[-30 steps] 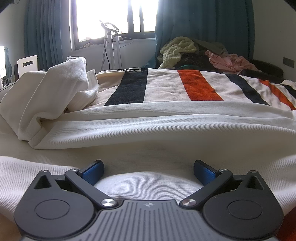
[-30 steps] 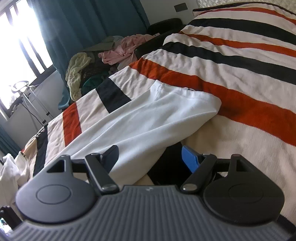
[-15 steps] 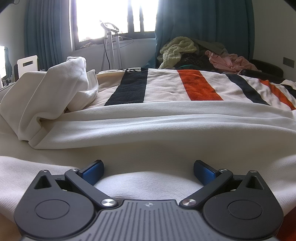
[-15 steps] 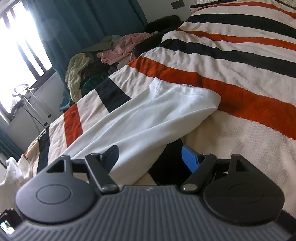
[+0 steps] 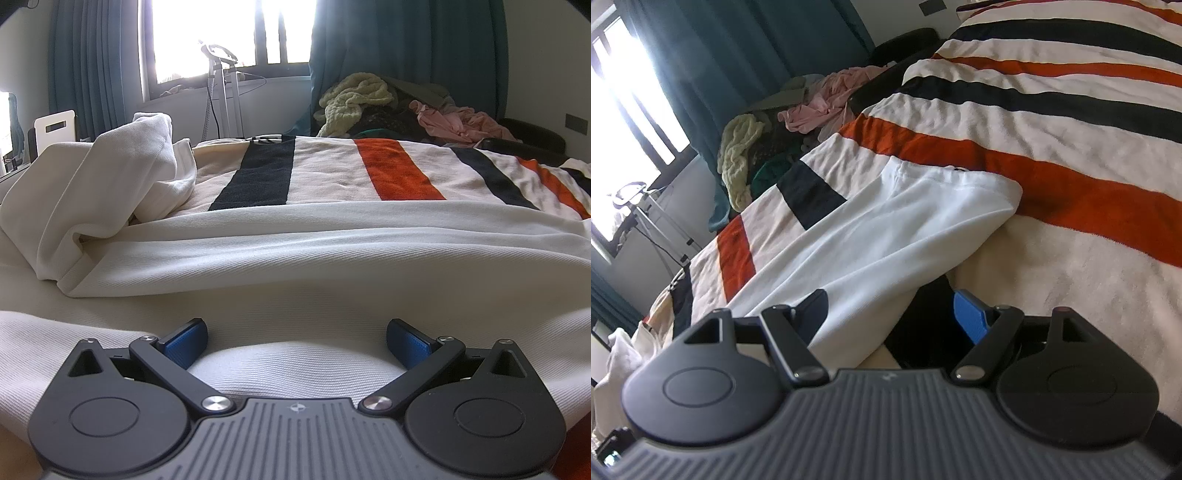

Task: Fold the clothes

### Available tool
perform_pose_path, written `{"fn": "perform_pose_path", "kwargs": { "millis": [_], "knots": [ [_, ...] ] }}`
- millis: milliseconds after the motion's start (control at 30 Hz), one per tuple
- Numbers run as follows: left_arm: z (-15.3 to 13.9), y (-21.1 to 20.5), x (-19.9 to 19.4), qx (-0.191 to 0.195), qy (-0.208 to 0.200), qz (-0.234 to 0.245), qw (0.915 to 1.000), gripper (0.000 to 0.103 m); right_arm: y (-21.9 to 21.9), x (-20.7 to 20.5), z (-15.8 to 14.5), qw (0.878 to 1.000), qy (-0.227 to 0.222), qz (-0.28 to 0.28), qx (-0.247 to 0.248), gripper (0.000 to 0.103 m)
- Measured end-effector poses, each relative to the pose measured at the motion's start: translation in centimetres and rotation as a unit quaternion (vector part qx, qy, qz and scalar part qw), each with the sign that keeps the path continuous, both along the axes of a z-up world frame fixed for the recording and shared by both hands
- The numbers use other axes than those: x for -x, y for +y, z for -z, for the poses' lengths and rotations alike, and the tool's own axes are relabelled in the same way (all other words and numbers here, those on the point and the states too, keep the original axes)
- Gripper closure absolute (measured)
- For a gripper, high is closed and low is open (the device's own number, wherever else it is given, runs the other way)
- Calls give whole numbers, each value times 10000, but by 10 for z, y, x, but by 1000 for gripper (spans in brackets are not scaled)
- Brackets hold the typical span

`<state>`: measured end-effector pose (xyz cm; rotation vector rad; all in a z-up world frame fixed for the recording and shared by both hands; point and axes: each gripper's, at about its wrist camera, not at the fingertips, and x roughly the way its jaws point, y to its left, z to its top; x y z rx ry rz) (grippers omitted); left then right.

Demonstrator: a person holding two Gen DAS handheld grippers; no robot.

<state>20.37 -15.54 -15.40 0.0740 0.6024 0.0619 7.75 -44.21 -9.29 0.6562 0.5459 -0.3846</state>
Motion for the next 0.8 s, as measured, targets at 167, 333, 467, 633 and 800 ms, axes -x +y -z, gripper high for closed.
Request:
{"fn": "perform_pose_path", "kwargs": {
  "millis": [167,333,467,633,800],
  "knots": [
    [0,0,0,1,-7,-2,10000,0,-8,1,9,9995,142,107,-276,25],
    [2,-2,0,-55,-80,-57,9999,0,-24,0,12,9956,78,157,-918,25],
    [3,-1,-1,-26,-105,-47,9999,0,-47,7,10,9831,-340,228,-1785,24],
    [2,-3,-3,-56,-75,-54,9999,0,-64,1,20,9738,-419,347,-2209,24],
    [-4,-1,-7,-135,159,61,9998,0,-70,-18,39,9646,-300,424,-2584,25]
  ]
}}
